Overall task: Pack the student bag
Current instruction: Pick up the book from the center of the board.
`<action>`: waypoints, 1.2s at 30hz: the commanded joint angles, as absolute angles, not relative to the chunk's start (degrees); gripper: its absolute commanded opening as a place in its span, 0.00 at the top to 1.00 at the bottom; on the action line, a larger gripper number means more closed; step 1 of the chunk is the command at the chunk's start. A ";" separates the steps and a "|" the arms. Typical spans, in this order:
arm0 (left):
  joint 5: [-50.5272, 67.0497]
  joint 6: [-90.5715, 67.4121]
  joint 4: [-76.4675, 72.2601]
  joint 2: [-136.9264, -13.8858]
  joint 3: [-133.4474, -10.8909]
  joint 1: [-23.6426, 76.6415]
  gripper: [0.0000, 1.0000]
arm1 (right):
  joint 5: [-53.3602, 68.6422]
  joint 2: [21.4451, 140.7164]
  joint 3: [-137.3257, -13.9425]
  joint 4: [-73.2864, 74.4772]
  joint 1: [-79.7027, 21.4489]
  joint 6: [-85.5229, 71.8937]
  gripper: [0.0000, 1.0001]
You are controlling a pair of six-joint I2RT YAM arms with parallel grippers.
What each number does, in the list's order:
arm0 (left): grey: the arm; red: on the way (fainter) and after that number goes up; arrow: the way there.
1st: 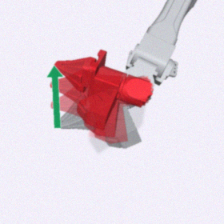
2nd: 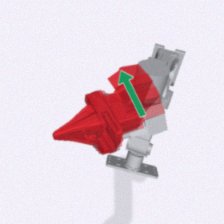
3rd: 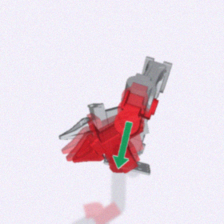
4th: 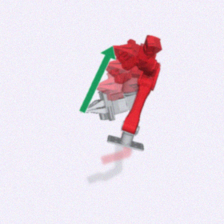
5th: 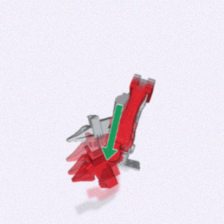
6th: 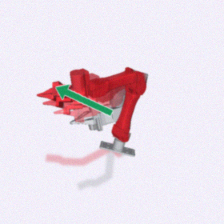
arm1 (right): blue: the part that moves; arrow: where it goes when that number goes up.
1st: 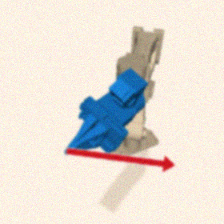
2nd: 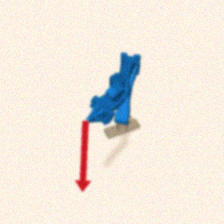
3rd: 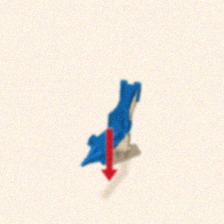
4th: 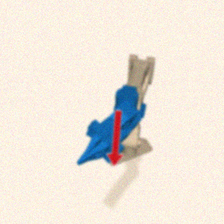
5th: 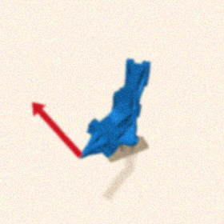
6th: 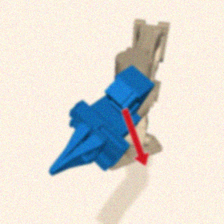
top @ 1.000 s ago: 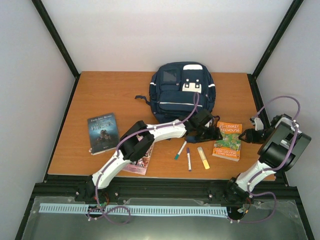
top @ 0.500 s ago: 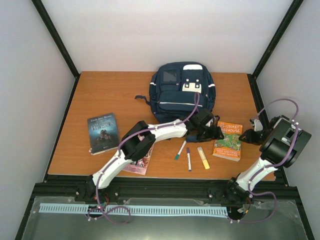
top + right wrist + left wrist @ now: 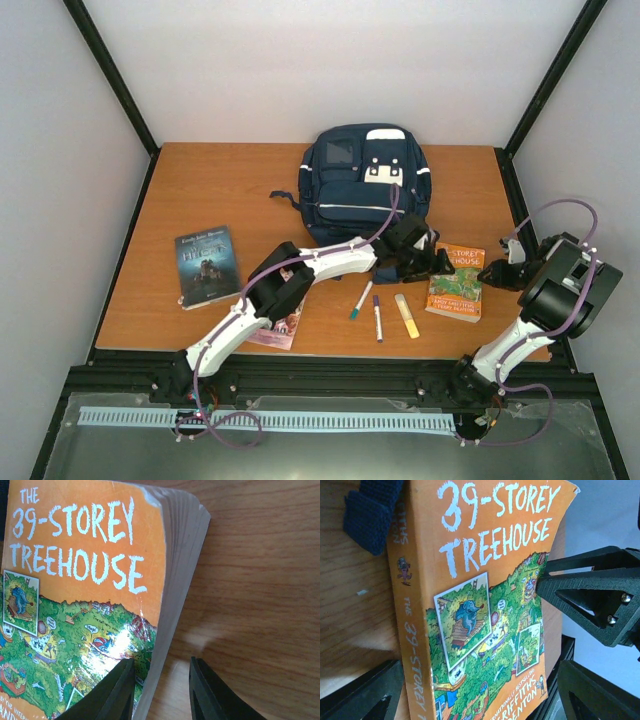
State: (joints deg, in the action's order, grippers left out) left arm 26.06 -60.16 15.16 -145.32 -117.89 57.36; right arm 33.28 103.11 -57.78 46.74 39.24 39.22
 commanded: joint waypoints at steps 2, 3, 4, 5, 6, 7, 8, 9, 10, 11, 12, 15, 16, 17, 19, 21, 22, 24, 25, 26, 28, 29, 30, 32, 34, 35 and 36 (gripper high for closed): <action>25.94 -61.01 19.98 -150.09 -119.79 57.21 0.11 | 18.08 106.54 -53.31 38.87 39.29 40.72 0.70; 26.49 -61.15 19.77 -150.45 -120.21 57.22 0.11 | 17.38 106.20 -52.86 38.32 39.29 40.74 0.70; 27.15 -61.47 19.15 -150.84 -120.53 57.17 0.12 | 16.69 105.96 -52.45 37.79 39.29 40.78 0.70; 28.10 -61.91 17.99 -151.06 -120.51 57.21 0.12 | 16.08 105.79 -52.16 37.38 39.29 40.85 0.70; 29.02 -62.63 16.31 -151.19 -120.31 57.29 0.12 | 15.64 105.78 -51.93 37.21 39.29 41.14 0.70; 30.06 -63.18 14.29 -151.32 -119.98 57.24 0.12 | 15.47 105.88 -51.66 37.18 39.29 41.40 0.70; 30.92 -63.72 12.77 -151.39 -119.82 57.41 0.13 | 15.39 106.01 -51.48 37.18 39.29 41.54 0.70; 31.63 -64.19 11.39 -151.41 -119.80 57.45 0.13 | 15.31 106.14 -51.31 37.31 39.29 41.72 0.70; 32.28 -64.46 10.01 -151.33 -119.87 57.61 0.14 | 15.36 106.29 -51.10 37.27 39.29 41.87 0.70; 32.92 -64.57 8.81 -151.23 -119.93 57.77 0.16 | 15.43 106.38 -50.95 37.27 39.29 41.96 0.70; 33.27 -64.69 7.82 -151.00 -119.97 57.89 0.17 | 15.68 106.47 -50.83 37.36 39.29 42.02 0.70; 34.54 -64.92 4.93 -150.21 -119.81 58.15 0.22 | 16.14 106.52 -50.50 37.51 39.29 42.11 0.69; 35.05 -65.09 3.77 -149.82 -119.65 58.25 0.26 | 16.32 106.52 -50.46 37.59 39.33 42.12 0.69; 35.45 -65.31 2.48 -149.54 -119.37 58.24 0.29 | 16.47 106.42 -50.32 37.66 39.29 42.10 0.69; 36.64 -66.08 -0.84 -148.61 -118.43 58.36 0.37 | 16.69 106.25 -50.26 37.79 39.29 42.06 0.69; 37.30 -67.26 -4.51 -147.41 -116.36 58.43 0.44 | 16.92 105.73 -50.18 37.88 39.29 42.07 0.68; 37.28 -67.66 -5.76 -146.76 -115.60 58.44 0.48 | 17.01 105.51 -50.04 37.92 39.29 42.04 0.68; 37.05 -67.72 -6.48 -145.99 -115.02 58.45 0.59 | 17.28 105.02 -49.86 38.01 39.29 42.02 0.68; 36.95 -67.68 -6.27 -145.77 -114.97 58.45 0.63 | 17.38 104.81 -49.76 37.97 39.29 42.10 0.68; 36.95 -67.63 -5.88 -145.64 -115.03 58.45 0.67 | 17.40 104.51 -49.57 37.85 39.29 42.10 0.68; 36.75 -67.00 -3.53 -145.87 -115.63 58.45 0.77 | 17.41 103.94 -49.09 37.51 39.29 42.21 0.67; 36.71 -66.37 -2.61 -145.78 -115.75 58.45 0.80 | 17.45 103.77 -48.95 37.52 39.29 42.31 0.67; 36.81 -65.85 -2.07 -145.58 -115.51 58.45 0.83 | 17.61 103.65 -48.88 37.76 39.29 42.41 0.66; 37.01 -64.56 -1.33 -144.33 -114.49 58.45 0.90 | 17.65 103.18 -49.00 38.22 39.30 42.46 0.64; 36.79 -61.70 0.47 -142.12 -113.56 58.45 0.98 | 17.09 101.98 -48.78 37.85 39.37 42.70 0.63; 36.45 -59.61 2.32 -140.91 -113.26 58.45 0.99 | 16.58 101.35 -48.58 37.31 39.37 42.73 0.63; 36.03 -57.03 4.66 -139.34 -113.17 58.45 0.99 | 16.03 100.80 -48.52 36.68 39.37 42.78 0.63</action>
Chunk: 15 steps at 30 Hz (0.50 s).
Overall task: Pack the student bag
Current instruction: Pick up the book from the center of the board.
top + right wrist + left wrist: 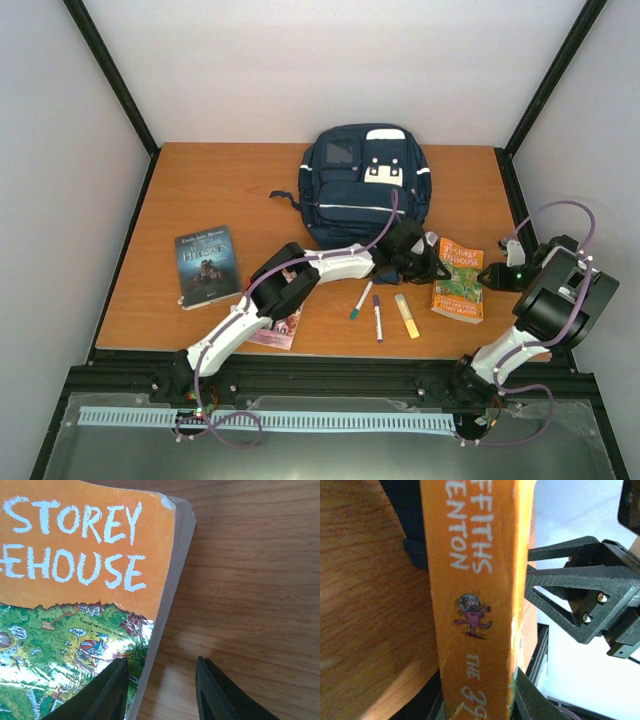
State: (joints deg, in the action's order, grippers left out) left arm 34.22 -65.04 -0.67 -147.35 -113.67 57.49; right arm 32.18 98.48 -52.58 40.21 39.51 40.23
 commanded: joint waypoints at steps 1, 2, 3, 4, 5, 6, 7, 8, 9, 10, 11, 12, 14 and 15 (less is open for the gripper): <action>35.45 -54.04 7.55 -137.72 -113.15 58.45 0.99 | 15.75 100.47 -48.75 36.39 39.37 42.68 0.62; 34.76 -51.04 10.37 -136.01 -113.01 58.44 0.99 | 15.72 100.45 -49.20 36.50 39.44 42.47 0.62; 34.06 -48.23 12.82 -134.17 -112.53 58.38 0.99 | 15.96 100.47 -49.82 36.93 39.46 42.22 0.62; 33.60 -45.99 14.59 -132.33 -111.78 58.36 0.99 | 16.46 100.54 -50.45 37.67 39.46 41.95 0.62; 33.08 -43.47 15.90 -130.28 -110.59 58.23 0.99 | 17.22 100.40 -50.98 38.16 39.44 41.54 0.62; 32.72 -42.55 16.88 -128.29 -109.76 58.08 0.99 | 17.64 100.23 -51.43 38.43 39.39 41.11 0.62; 32.31 -41.39 17.46 -126.46 -108.04 57.79 0.99 | 18.52 99.61 -51.82 38.97 39.42 40.76 0.62; 32.20 -40.89 17.63 -124.52 -106.58 57.50 0.99 | 19.15 98.90 -52.18 39.48 39.41 40.35 0.62; 32.20 -40.61 17.44 -121.91 -104.97 56.98 0.99 | 19.82 98.14 -52.53 40.04 39.43 40.06 0.61; 32.06 -40.47 17.22 -120.24 -103.51 56.50 0.99 | 20.67 96.96 -52.80 40.72 39.38 39.93 0.61; 32.00 -40.34 16.82 -118.38 -101.91 55.94 0.99 | 21.59 95.84 -53.08 41.48 39.38 39.95 0.61; 31.92 -40.24 16.30 -116.75 -100.39 55.38 0.99 | 22.57 94.38 -53.28 42.19 39.38 39.95 0.60; 31.89 -40.38 15.20 -113.52 -97.64 54.06 0.99 | 26.07 91.42 -53.93 44.45 39.38 40.71 0.57; 31.77 -40.49 14.75 -112.12 -96.56 53.35 0.99 | 27.80 89.93 -54.21 45.49 39.33 40.85 0.56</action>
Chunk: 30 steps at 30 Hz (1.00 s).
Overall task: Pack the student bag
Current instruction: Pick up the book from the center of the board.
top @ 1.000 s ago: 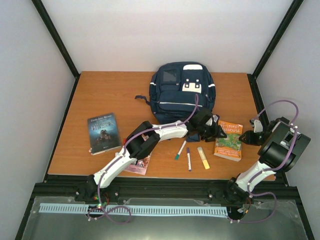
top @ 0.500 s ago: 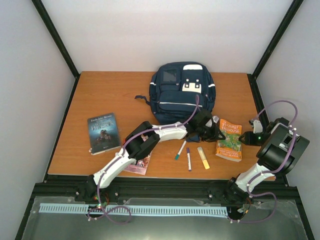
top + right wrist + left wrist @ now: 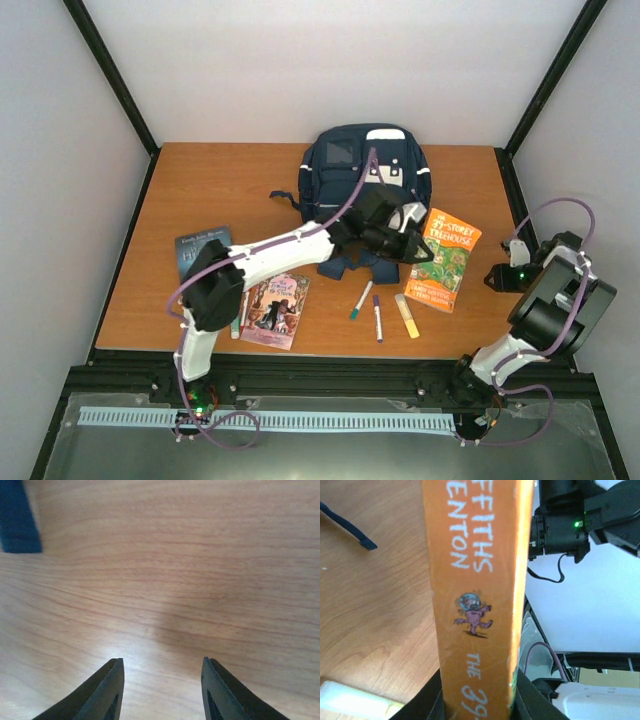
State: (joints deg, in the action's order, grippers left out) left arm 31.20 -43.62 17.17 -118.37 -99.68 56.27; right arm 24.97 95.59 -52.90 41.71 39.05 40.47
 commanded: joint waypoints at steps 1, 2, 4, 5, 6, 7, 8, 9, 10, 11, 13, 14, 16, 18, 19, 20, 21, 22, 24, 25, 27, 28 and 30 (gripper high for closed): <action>31.74 -40.47 14.47 -110.72 -95.61 52.68 0.99 | 29.57 88.66 -54.62 46.63 39.29 40.98 0.55; 31.60 -40.39 14.42 -109.55 -94.90 51.84 0.99 | 31.95 87.32 -55.11 48.03 39.24 41.79 0.55; 30.94 -39.42 15.37 -107.20 -93.81 50.21 0.99 | 37.18 84.43 -56.00 51.28 39.13 43.62 0.53; 29.61 -38.94 16.16 -105.88 -93.26 49.22 0.99 | 39.80 82.78 -56.47 52.53 38.94 44.00 0.51; 28.24 -38.72 16.16 -104.20 -91.97 48.16 0.99 | 42.48 81.19 -57.02 53.97 38.68 44.42 0.48; 27.59 -38.84 15.25 -102.70 -90.30 46.91 0.99 | 45.28 79.16 -57.57 55.46 38.10 45.08 0.45; 27.54 -39.10 14.08 -101.18 -88.64 45.67 0.99 | 47.34 77.68 -58.17 57.05 36.82 45.57 0.41; 27.70 -39.53 13.09 -100.04 -87.23 44.45 0.99 | 48.35 76.20 -58.83 57.97 34.88 45.27 0.37; 28.18 -39.93 12.53 -99.23 -85.98 43.14 0.99 | 48.18 74.78 -59.40 58.31 32.29 44.30 0.34; 28.82 -40.42 12.21 -98.78 -85.47 41.90 0.99 | 47.86 73.49 -60.04 57.94 29.73 43.02 0.32; 30.59 -41.48 11.41 -98.11 -84.45 39.38 0.99 | 48.33 71.67 -61.64 56.91 24.41 39.94 0.28; 31.63 -42.08 10.26 -97.49 -83.48 38.31 0.99 | 49.65 71.22 -62.66 56.68 21.90 38.67 0.27; 33.61 -43.17 6.94 -95.88 -81.11 36.57 0.99 | 52.73 71.05 -64.41 55.27 17.96 34.92 0.24; 35.26 -43.39 4.47 -94.19 -79.73 35.40 0.99 | 54.53 71.68 -66.16 53.92 13.45 32.13 0.20; 35.90 -43.09 4.08 -93.28 -79.32 35.00 0.99 | 55.27 72.02 -67.11 53.11 11.79 30.70 0.19; 36.43 -42.62 3.85 -92.44 -79.10 34.64 0.99 | 56.16 72.47 -67.91 52.32 10.46 29.16 0.18; 36.92 -41.93 3.81 -91.20 -78.98 34.32 0.99 | 57.02 72.91 -68.72 51.24 9.48 27.36 0.15; 37.44 -41.05 3.78 -90.25 -78.95 34.21 0.99 | 57.87 73.33 -69.41 50.12 8.67 25.56 0.13; 38.40 -39.21 4.26 -88.71 -79.10 34.06 0.99 | 59.74 74.55 -70.94 48.03 7.10 21.91 0.10; 38.48 -38.43 4.44 -88.00 -79.20 34.01 0.99 | 60.69 75.40 -72.46 47.70 6.03 20.75 0.05; 38.97 -37.26 4.42 -86.84 -79.26 33.95 0.99 | 62.24 76.88 -74.31 46.63 3.86 18.05 0.00; 39.43 -36.92 4.17 -86.45 -79.23 33.93 0.99 | 63.41 77.53 -74.81 45.73 2.87 16.84 0.00; 40.55 -36.79 3.47 -85.92 -79.20 33.88 0.99 | 65.02 78.67 -75.74 43.75 1.42 13.52 0.00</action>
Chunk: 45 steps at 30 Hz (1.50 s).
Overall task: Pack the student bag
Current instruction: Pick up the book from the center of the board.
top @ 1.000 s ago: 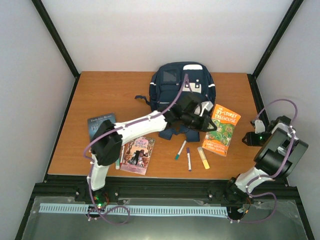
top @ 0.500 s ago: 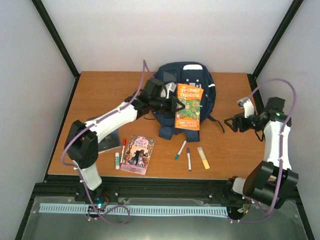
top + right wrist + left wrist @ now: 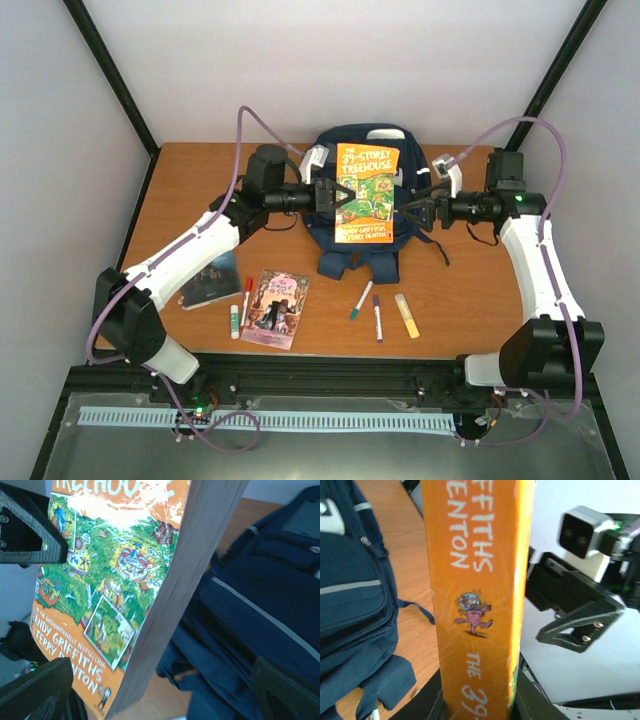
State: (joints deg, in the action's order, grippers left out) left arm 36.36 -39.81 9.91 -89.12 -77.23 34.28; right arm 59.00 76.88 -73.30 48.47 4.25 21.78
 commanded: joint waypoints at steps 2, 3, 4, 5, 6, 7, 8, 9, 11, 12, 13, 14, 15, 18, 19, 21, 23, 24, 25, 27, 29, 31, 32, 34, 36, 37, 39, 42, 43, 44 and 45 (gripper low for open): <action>41.99 -37.20 2.25 -85.54 -79.05 33.91 0.99 | 66.24 80.21 -76.41 41.88 0.59 10.04 0.00; 42.43 -37.52 1.64 -85.37 -78.90 33.92 0.99 | 66.47 80.84 -76.77 41.35 0.23 8.92 0.00; 42.82 -37.90 0.88 -85.10 -78.45 33.93 0.99 | 66.73 81.36 -77.07 41.08 -0.02 8.22 0.00; 42.96 -38.29 0.27 -84.85 -77.99 33.89 0.99 | 67.20 81.77 -77.28 41.01 -0.45 7.92 0.00; 42.95 -38.60 -0.43 -84.69 -77.58 33.84 0.99 | 67.84 82.19 -77.34 40.96 -0.77 7.67 0.00; 43.10 -38.83 -0.97 -84.52 -77.12 33.84 0.99 | 68.49 82.47 -77.28 40.91 -1.17 7.46 0.00; 43.52 -39.03 -1.58 -84.39 -76.78 33.88 0.99 | 69.23 82.68 -77.14 40.58 -1.55 7.05 0.00; 43.91 -39.18 -1.89 -84.33 -76.49 33.87 0.99 | 69.95 82.82 -76.90 40.07 -2.08 6.65 0.00; 44.30 -39.16 -2.14 -84.39 -76.30 33.84 0.99 | 70.99 83.01 -76.36 38.74 -2.94 5.23 0.00; 43.97 -38.80 -1.81 -84.46 -76.26 33.86 0.99 | 71.46 82.97 -76.11 38.11 -3.31 4.44 0.00; 43.40 -38.35 -1.17 -84.63 -76.29 33.87 0.99 | 72.37 82.91 -75.92 37.72 -3.72 3.80 0.00; 42.82 -38.05 -0.85 -84.71 -76.27 33.85 0.99 | 73.38 82.83 -75.79 37.51 -4.15 3.54 0.01; 42.39 -37.91 -0.75 -84.90 -76.21 33.84 0.99 | 74.30 82.73 -75.77 37.45 -4.54 3.33 0.03; 39.65 -37.26 0.61 -85.75 -76.51 33.84 0.99 | 77.29 82.04 -75.42 37.12 -5.09 2.53 0.13; 38.22 -36.87 1.98 -86.04 -77.00 33.84 0.99 | 77.51 81.74 -75.33 36.94 -5.10 2.02 0.16; 35.03 -36.08 4.76 -86.53 -77.95 33.84 0.99 | 77.50 81.13 -75.26 37.10 -5.10 1.35 0.20; 30.81 -35.49 7.88 -86.82 -78.66 33.84 0.98 | 77.30 80.23 -74.96 36.81 -5.10 0.28 0.23; 29.44 -35.16 8.84 -86.72 -78.68 33.84 0.98 | 77.33 79.65 -74.68 36.40 -5.10 -0.25 0.24; 28.09 -34.92 9.40 -86.65 -78.49 33.84 0.97 | 77.34 79.13 -74.26 35.70 -5.10 -0.95 0.26; 26.05 -34.74 10.38 -86.35 -78.36 33.84 0.96 | 77.10 78.03 -73.41 33.94 -5.10 -2.72 0.28; 25.30 -34.76 10.68 -86.22 -78.16 33.84 0.93 | 76.64 77.22 -72.75 32.82 -5.08 -3.83 0.32; 25.49 -35.04 10.48 -86.29 -78.09 33.84 0.89 | 75.85 76.89 -72.45 32.32 -5.10 -4.44 0.38; 25.70 -35.14 10.40 -86.38 -78.12 33.84 0.87 | 75.55 76.89 -72.28 32.15 -5.10 -4.48 0.42; 26.43 -35.48 9.89 -86.62 -78.14 33.84 0.86 | 75.19 76.78 -71.84 31.52 -5.12 -5.05 0.46; 27.83 -35.87 8.96 -86.83 -77.90 33.84 0.86 | 74.15 76.94 -71.65 31.01 -5.10 -5.52 0.51; 28.40 -36.08 8.56 -87.02 -77.72 33.84 0.85 | 73.80 76.97 -71.59 30.83 -5.14 -5.53 0.55; 28.85 -36.33 8.12 -87.25 -77.53 33.84 0.84 | 72.99 77.17 -71.54 30.47 -5.12 -5.75 0.63; 28.89 -36.36 8.10 -87.67 -77.27 33.84 0.83 | 71.75 77.13 -71.54 29.91 -5.14 -6.22 0.73; 28.87 -36.12 8.27 -87.81 -77.18 33.84 0.82 | 71.04 77.10 -71.53 29.78 -5.10 -6.28 0.76; 28.61 -35.82 8.68 -87.99 -77.19 33.84 0.80 | 70.23 76.98 -71.54 29.80 -5.10 -6.14 0.80; 28.24 -35.51 9.23 -88.16 -77.31 33.84 0.76 | 69.35 76.91 -71.54 29.80 -5.03 -6.03 0.85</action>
State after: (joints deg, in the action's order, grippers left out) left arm 32.75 -36.51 9.89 -86.87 -75.70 34.68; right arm 68.07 79.40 -71.18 31.59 -4.54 -5.63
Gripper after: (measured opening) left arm 0.221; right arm 0.219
